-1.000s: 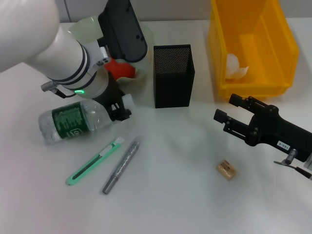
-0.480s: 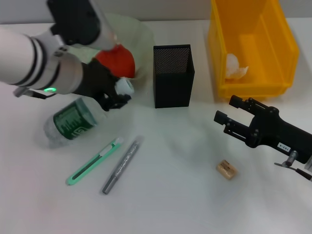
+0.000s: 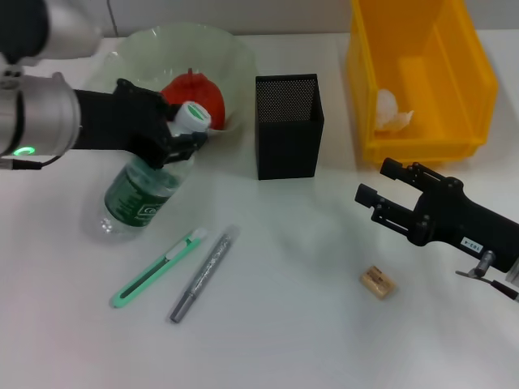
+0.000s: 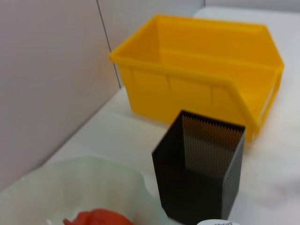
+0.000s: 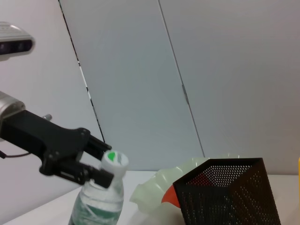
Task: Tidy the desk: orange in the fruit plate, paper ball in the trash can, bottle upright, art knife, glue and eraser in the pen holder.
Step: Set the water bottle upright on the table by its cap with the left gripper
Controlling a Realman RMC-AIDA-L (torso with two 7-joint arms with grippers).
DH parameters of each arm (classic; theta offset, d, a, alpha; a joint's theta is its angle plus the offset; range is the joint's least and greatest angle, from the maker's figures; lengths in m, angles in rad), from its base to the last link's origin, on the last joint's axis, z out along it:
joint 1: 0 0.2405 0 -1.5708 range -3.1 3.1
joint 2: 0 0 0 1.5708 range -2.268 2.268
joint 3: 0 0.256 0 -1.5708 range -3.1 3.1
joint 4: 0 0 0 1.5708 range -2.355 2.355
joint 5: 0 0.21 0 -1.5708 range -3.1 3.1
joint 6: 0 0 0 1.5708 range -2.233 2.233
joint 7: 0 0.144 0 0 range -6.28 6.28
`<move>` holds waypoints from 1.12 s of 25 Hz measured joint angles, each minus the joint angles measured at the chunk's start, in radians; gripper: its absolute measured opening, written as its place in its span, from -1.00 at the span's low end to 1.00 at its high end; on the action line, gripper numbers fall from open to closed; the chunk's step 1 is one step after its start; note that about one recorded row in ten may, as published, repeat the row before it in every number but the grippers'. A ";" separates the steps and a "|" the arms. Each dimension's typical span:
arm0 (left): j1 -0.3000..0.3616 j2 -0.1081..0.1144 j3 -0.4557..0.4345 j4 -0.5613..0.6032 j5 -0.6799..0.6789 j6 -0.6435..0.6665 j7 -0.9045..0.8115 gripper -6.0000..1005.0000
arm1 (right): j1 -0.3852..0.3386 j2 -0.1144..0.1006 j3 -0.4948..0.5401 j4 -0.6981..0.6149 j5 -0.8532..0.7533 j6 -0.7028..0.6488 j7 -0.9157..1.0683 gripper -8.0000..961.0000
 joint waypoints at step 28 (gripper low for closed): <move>0.053 0.000 -0.152 -0.080 -0.258 -0.003 0.151 -0.12 | 0.000 0.000 -0.012 0.016 0.000 -0.003 0.000 0.46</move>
